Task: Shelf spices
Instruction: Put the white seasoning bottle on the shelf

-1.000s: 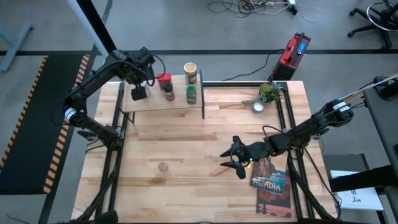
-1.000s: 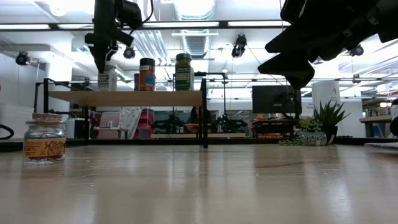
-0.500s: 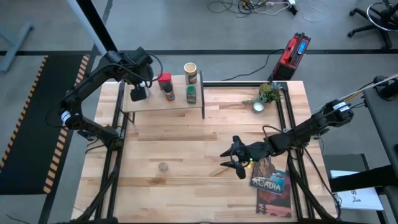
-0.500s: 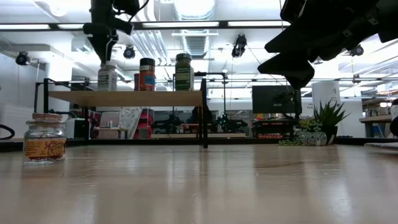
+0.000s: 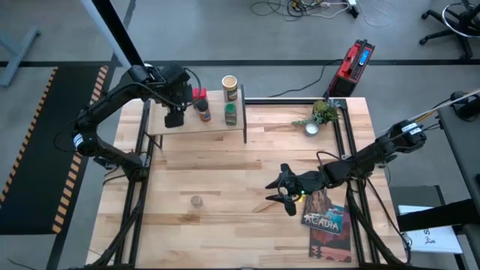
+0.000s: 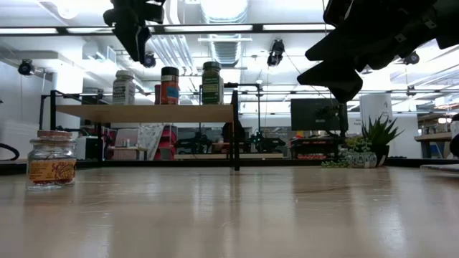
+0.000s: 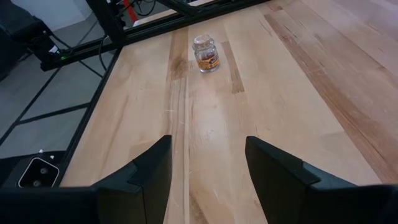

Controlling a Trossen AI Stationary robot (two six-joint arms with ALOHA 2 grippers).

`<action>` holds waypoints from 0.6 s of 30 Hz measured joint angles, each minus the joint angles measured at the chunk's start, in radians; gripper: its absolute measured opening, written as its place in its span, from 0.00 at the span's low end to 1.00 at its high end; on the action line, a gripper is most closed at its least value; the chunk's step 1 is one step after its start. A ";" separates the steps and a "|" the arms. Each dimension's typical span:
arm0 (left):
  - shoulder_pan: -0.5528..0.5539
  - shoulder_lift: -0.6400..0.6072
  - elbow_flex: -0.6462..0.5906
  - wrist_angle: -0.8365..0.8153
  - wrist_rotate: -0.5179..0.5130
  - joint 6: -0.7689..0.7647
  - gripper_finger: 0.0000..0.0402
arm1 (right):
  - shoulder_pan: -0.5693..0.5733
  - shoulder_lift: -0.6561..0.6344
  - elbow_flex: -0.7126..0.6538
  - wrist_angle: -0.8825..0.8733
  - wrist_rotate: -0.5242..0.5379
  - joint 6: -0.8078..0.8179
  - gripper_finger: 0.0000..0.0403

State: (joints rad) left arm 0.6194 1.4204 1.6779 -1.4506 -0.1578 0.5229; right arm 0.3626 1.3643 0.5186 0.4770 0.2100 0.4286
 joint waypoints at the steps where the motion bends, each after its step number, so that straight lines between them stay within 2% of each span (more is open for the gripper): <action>1: -0.003 0.000 -0.005 0.002 0.019 -0.005 0.69 | 0.000 0.000 0.000 0.000 0.000 0.000 0.45; 4: -0.010 0.000 -0.020 -0.001 0.053 -0.018 0.67 | 0.000 0.000 0.000 0.000 0.000 -0.001 0.45; 12: -0.012 0.000 -0.100 0.014 0.052 -0.034 0.61 | 0.000 0.000 0.000 0.000 0.000 0.001 0.45; 18: -0.012 0.000 -0.201 0.068 -0.055 -0.015 0.58 | 0.000 0.000 0.000 0.000 0.000 0.001 0.45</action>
State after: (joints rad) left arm 0.6075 1.4208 1.4767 -1.3828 -0.2129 0.5080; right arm 0.3626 1.3643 0.5186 0.4770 0.2100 0.4297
